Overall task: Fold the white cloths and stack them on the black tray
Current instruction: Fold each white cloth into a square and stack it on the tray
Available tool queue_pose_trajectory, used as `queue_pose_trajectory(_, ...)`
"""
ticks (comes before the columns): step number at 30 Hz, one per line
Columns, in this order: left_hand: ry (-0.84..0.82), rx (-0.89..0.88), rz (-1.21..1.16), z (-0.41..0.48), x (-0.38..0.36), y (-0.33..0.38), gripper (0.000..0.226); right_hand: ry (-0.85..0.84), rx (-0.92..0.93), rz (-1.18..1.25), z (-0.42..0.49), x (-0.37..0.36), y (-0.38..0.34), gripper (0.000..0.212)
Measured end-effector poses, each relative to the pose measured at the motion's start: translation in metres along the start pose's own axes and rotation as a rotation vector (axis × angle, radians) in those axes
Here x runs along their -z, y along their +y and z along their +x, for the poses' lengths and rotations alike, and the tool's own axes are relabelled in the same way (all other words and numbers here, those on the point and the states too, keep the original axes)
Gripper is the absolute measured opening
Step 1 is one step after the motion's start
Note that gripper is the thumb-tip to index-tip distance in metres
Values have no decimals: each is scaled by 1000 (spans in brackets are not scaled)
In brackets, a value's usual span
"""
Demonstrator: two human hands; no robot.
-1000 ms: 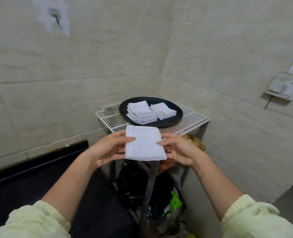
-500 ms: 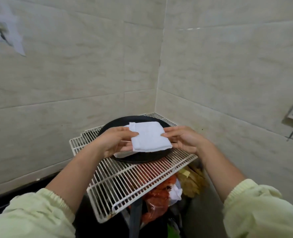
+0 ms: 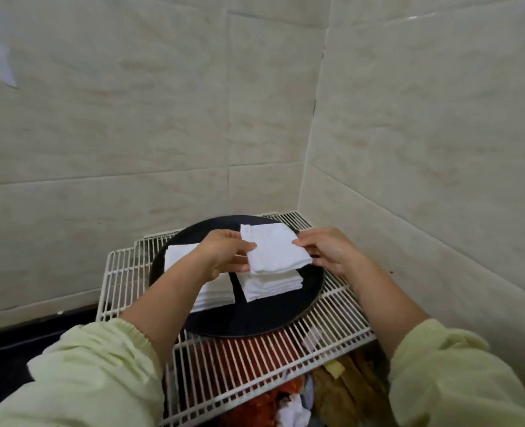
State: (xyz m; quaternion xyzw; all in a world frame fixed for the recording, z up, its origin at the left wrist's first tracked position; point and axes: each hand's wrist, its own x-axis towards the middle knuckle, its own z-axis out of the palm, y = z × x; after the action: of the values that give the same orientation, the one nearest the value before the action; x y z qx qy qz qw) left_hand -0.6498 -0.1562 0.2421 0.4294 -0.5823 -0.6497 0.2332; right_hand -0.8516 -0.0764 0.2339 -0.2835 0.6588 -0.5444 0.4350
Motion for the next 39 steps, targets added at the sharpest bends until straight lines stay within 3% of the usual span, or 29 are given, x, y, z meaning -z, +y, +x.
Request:
queue_pose_trajectory(11, 73, 102, 156, 15, -4, -12, 12, -68, 17, -226, 36, -2, 20, 20)
queue_pose_trajectory(21, 150, 24, 296, 14, -10, -18, 9, -70, 77, -362, 34, -3, 28, 11)
queue_pose_trajectory(30, 231, -5, 320, 14, -8, -27, 27, -21, 171, -481, 25, -1, 33, 15)
queue_pose_trajectory(39, 407, -243, 691, 13, -5, -34, 30, 166, 424, -850, 13, -9, 33, 23)
